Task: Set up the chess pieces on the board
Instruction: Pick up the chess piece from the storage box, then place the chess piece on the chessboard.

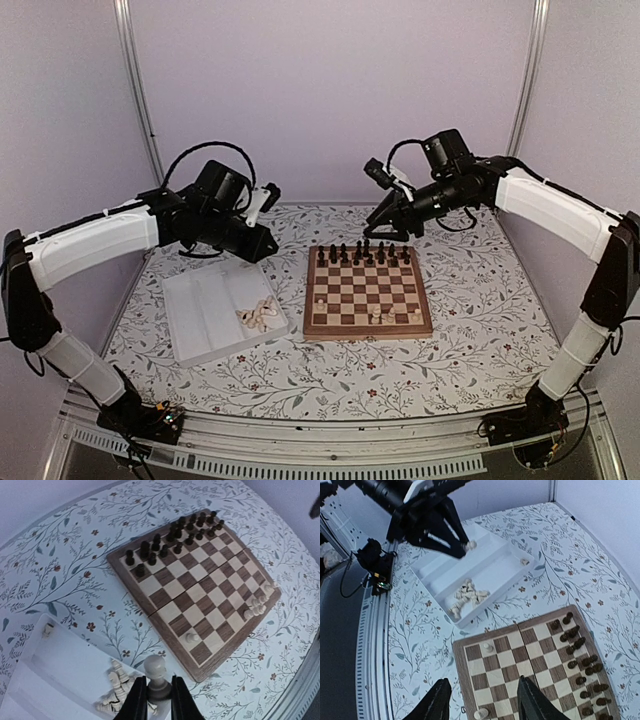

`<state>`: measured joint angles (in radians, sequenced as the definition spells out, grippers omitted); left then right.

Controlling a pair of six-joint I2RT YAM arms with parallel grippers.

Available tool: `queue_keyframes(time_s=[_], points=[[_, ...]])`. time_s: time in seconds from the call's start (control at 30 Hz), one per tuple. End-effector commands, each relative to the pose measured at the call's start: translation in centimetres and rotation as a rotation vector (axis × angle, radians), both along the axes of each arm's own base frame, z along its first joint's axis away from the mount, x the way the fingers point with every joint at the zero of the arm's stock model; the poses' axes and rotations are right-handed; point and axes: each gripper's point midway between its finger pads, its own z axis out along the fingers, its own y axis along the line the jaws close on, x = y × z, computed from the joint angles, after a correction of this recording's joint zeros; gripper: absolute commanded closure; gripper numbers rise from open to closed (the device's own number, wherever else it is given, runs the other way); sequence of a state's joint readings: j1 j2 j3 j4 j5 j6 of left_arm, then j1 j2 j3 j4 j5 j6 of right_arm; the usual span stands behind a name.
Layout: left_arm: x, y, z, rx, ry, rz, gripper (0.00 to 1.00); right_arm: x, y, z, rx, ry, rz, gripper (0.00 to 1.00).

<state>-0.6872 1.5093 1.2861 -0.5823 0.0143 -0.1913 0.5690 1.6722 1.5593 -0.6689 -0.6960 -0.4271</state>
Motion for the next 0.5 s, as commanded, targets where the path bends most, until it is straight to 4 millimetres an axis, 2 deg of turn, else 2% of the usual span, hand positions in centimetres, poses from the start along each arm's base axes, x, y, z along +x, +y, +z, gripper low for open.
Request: queue_keyframes(time_s=[0.0,0.2,0.33,0.47], points=[[-2.7,-5.4,1.3,-0.092,-0.090,-0.227,0.94,-1.1,3.3,1.3,0.156,0.261,0.136,0.52],[-5.2,-9.1,3.4,-0.166,-0.152,-0.359,0.93,-1.7,6.2,0.7,0.187,0.400,0.211,0.52],[-5.9,-10.4,4.0,-0.188,-0.165,-0.397,0.94,-2.6,6.9,-0.4,0.181,0.457,0.239,0.51],[-6.4,-11.7,4.1,-0.196,-0.169,-0.432,0.93,-3.8,7.3,-0.4,0.202,0.507,0.286,0.50]])
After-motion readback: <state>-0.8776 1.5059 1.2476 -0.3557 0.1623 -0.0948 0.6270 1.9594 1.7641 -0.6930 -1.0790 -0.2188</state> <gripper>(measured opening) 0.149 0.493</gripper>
